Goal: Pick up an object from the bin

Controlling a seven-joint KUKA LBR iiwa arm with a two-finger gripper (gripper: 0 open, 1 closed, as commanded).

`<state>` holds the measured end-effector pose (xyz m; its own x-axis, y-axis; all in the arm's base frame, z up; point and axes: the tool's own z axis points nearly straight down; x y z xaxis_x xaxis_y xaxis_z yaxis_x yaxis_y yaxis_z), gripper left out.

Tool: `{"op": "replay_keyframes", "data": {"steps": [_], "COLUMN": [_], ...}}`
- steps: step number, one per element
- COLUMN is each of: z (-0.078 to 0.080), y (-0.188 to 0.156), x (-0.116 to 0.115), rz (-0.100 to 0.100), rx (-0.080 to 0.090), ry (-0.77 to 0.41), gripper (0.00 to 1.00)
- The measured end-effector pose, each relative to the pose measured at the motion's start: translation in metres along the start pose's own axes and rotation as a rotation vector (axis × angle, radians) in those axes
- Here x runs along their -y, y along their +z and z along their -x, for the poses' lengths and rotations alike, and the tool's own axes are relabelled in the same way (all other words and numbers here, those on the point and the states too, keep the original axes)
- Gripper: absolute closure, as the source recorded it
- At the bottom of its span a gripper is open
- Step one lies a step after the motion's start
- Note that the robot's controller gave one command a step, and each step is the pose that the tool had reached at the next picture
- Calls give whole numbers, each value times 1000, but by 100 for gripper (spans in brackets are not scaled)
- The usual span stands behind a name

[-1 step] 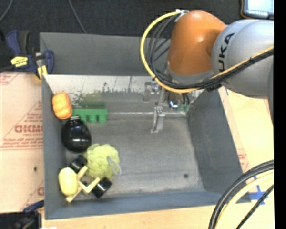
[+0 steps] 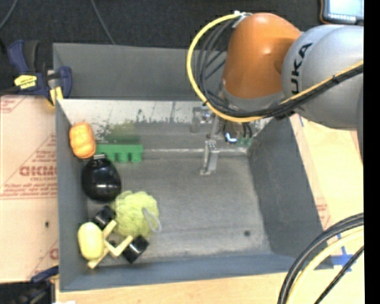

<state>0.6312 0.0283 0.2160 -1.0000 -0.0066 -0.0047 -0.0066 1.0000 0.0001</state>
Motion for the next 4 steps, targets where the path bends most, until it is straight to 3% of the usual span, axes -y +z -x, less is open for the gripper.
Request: {"op": "replay_keyframes", "data": {"steps": [1,2,3,4], "z": [3,-1,7,-31], "y": [30,54,72,95], "x": [-29,-49,-88,-107], "rz": [-3,1,-2,4], "rx": [7,-1,10,10], "ry": [-56,-237,-180,-155], "gripper": [0,0,0,0]}}
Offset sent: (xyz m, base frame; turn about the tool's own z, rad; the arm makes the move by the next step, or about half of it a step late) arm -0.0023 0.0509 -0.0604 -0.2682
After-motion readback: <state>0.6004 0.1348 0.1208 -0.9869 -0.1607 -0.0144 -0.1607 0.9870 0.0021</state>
